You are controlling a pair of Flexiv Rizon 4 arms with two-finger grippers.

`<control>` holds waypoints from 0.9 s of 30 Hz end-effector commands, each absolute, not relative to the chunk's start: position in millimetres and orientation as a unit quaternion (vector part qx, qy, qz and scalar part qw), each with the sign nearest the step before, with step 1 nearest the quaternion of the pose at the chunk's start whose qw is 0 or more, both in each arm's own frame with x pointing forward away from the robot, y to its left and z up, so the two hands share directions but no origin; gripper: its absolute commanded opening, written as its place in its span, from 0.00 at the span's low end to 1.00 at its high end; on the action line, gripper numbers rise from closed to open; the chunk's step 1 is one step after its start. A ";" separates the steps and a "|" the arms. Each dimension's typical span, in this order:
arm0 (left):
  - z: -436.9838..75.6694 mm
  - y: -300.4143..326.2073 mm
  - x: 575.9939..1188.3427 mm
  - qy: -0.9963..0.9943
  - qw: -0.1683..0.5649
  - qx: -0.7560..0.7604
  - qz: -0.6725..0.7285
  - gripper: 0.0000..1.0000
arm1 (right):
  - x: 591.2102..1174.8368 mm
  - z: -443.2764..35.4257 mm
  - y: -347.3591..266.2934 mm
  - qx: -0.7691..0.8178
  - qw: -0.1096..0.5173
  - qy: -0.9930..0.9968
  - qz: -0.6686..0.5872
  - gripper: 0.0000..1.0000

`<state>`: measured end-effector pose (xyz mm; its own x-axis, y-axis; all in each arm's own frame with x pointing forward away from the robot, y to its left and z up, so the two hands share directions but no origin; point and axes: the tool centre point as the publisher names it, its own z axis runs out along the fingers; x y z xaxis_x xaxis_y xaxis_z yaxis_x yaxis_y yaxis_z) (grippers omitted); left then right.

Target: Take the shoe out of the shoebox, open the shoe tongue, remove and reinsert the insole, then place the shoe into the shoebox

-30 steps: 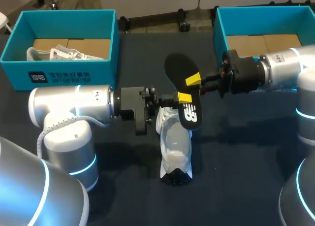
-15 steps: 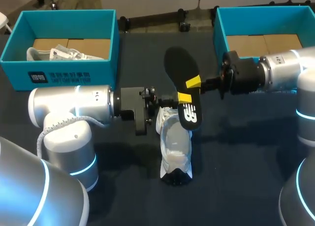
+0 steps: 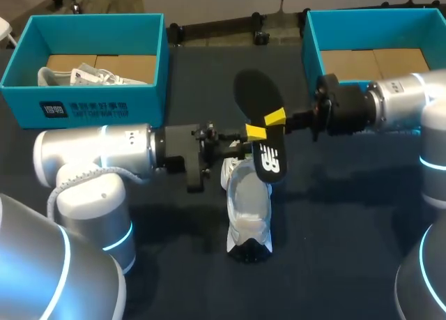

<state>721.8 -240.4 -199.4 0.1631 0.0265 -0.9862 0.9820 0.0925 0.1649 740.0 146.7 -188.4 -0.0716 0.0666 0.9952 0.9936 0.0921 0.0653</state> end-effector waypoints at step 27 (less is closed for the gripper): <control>-166.5 -143.8 725.0 0.565 0.437 0.584 -0.385 1.00 | 742.4 -212.1 147.0 -0.477 0.493 -0.552 -0.473 0.00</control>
<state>726.5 -145.5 -167.2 0.0638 0.3204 -0.9451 0.9970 0.0219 0.0747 742.1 145.6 -211.4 -0.0565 0.0594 0.9966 0.9941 0.0958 0.0507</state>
